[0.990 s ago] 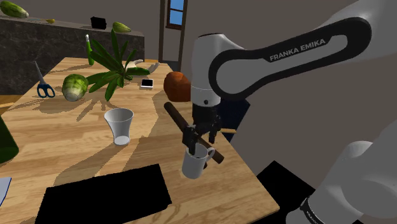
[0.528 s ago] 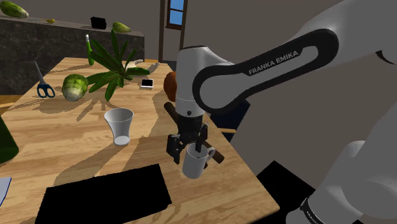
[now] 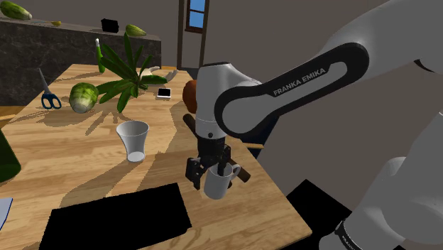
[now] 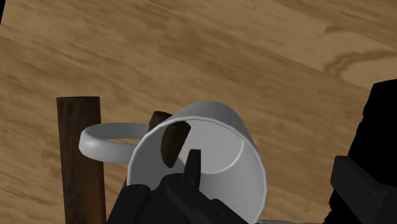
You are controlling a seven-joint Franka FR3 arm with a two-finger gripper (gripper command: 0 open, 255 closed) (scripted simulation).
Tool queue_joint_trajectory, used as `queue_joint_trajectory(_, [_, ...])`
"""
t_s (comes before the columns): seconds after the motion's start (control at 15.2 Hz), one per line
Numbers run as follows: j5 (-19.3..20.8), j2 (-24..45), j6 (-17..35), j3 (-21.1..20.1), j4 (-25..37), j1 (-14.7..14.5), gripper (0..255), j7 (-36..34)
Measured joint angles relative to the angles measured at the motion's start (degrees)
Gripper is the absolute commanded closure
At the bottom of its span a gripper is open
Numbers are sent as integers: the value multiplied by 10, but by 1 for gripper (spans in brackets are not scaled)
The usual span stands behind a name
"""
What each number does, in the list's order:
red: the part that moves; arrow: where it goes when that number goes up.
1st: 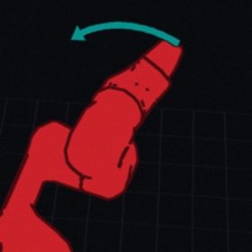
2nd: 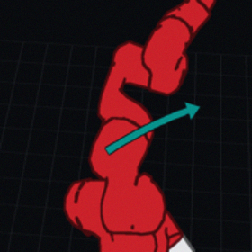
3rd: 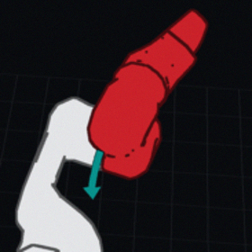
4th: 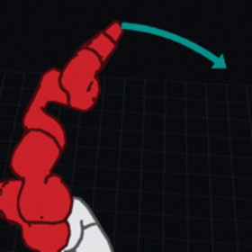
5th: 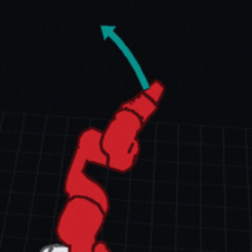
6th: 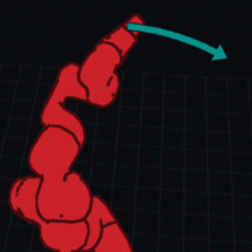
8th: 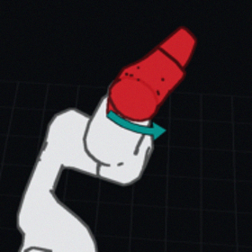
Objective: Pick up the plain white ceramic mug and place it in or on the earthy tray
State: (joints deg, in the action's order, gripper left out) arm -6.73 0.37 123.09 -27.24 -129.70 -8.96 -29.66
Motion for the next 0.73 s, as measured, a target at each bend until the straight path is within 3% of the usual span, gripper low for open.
queue_joint_trajectory(0.13, [0,0,0,0,0,0,0,0])
queue_joint_trajectory(0.2, [0,0,0,0,0,0,255,0])
queue_joint_trajectory(0.73, [1,-1,1,1,0,1,255,0])
